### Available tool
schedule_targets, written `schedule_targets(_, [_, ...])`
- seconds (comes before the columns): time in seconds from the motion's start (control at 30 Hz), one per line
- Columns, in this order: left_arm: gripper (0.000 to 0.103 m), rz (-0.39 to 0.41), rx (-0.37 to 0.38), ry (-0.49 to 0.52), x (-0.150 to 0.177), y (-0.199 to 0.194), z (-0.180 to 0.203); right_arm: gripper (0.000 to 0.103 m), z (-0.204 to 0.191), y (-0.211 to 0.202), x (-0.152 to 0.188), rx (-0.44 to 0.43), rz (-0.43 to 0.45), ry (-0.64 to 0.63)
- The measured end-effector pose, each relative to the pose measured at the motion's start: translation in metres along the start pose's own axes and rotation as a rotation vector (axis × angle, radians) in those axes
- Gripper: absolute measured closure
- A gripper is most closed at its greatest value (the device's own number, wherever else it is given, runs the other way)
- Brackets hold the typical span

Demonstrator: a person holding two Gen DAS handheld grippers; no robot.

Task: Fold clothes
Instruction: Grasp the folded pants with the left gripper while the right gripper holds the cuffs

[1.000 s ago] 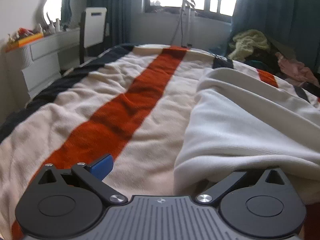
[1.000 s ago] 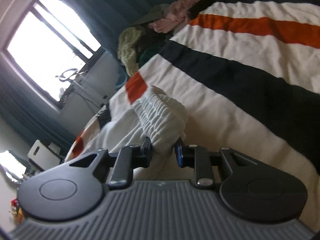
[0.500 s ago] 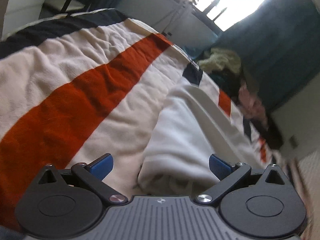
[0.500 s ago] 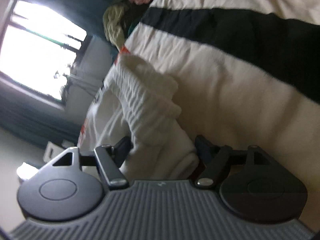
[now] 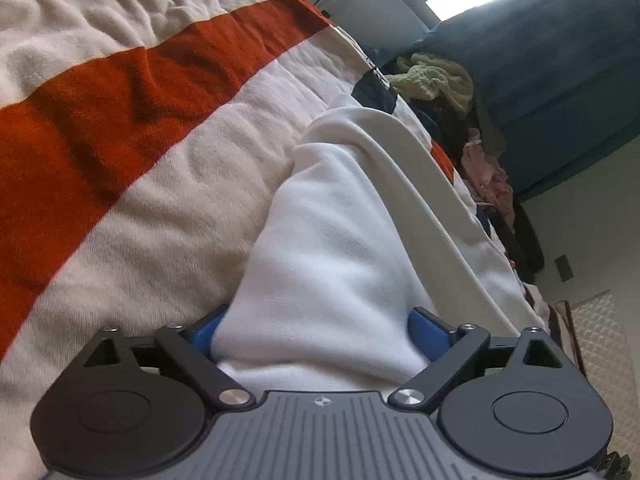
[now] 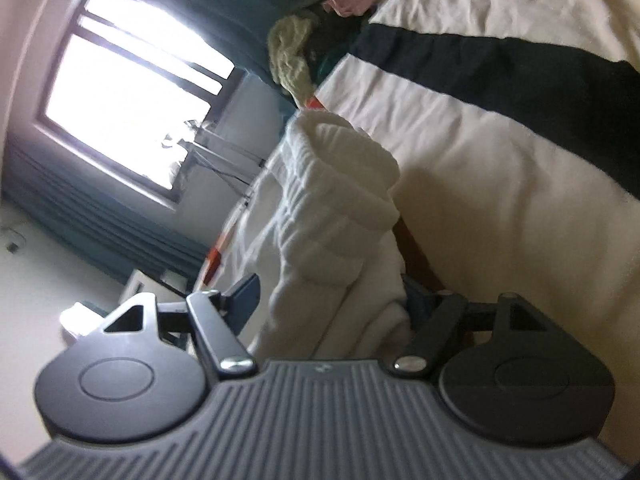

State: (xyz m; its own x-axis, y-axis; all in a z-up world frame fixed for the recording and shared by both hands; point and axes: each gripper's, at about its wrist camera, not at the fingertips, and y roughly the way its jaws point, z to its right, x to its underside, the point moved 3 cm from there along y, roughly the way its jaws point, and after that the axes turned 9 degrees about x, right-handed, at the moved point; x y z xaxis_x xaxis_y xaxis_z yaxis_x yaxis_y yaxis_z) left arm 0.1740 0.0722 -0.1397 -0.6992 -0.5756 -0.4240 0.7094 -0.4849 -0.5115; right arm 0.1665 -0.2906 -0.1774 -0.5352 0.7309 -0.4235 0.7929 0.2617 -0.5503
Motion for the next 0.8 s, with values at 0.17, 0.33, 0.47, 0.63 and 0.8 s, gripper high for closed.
schedule_targets(0.17, [0.035,0.007,-0.009,0.022,0.001,-0.002,-0.001,0.041,0.005,0.016,0.005,0.101,-0.056,-0.054])
schedule_targets(0.33, [0.059,0.022,0.058,0.003,-0.002,-0.016,0.006,0.068,-0.021,-0.005,0.003,0.097,0.015,-0.126])
schedule_targets(0.47, [0.065,0.048,0.125,-0.023,-0.008,-0.031,0.028,0.073,-0.040,-0.031,-0.013,0.004,0.067,-0.120])
schedule_targets(0.63, [0.067,0.078,0.222,-0.029,-0.023,-0.029,0.081,0.074,-0.071,-0.053,-0.062,-0.096,0.157,-0.138])
schedule_targets(0.8, [0.067,0.065,0.292,0.035,-0.043,0.020,0.158,0.075,-0.079,-0.071,-0.130,-0.157,0.288,-0.136])
